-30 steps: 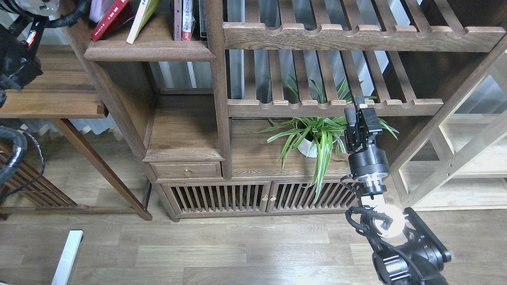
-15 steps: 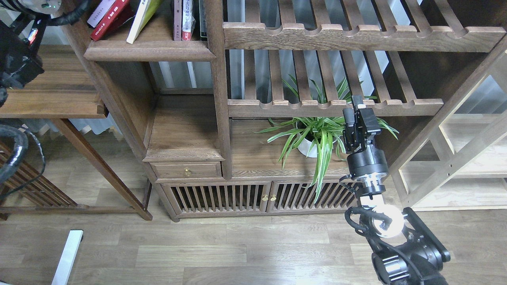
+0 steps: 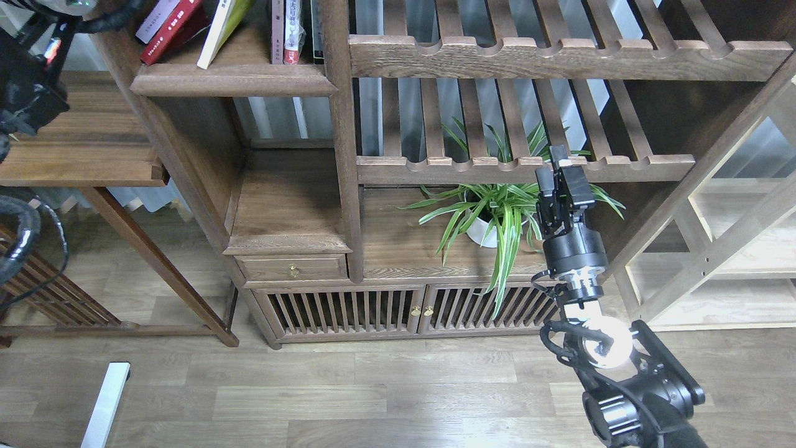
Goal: Organize books on shelf
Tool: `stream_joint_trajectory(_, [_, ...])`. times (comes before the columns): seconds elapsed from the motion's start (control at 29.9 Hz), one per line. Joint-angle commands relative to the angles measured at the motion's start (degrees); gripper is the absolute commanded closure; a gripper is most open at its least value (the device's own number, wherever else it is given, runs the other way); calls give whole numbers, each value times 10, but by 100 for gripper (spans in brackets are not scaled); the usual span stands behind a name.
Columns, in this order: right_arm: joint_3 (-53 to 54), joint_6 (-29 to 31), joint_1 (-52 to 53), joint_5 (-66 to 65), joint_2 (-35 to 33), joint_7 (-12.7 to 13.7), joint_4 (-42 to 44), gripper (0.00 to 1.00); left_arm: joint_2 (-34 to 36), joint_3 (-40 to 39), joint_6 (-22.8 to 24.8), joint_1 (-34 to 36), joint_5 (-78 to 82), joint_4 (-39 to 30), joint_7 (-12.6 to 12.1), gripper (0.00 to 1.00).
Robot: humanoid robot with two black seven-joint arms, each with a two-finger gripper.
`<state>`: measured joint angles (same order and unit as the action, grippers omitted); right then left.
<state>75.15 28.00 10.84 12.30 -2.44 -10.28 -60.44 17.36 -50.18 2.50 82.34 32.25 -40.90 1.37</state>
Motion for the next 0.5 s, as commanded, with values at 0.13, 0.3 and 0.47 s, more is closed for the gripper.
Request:
stream_joint_trajectory(0.13, [0,0,28,1,17,-5,4,14,21,-10,0,-5,-17,-24,9,2])
stream_joint_trajectory(0.3, [-2,0,48,0,24,-5,4,14,25,-8,10,-24,-107,-57,65,1])
stream_joint_trajectory(0.47, [-26,0,58,-3,24,-5,5,14,39,-11,49,-64,-124,-101,122,1])
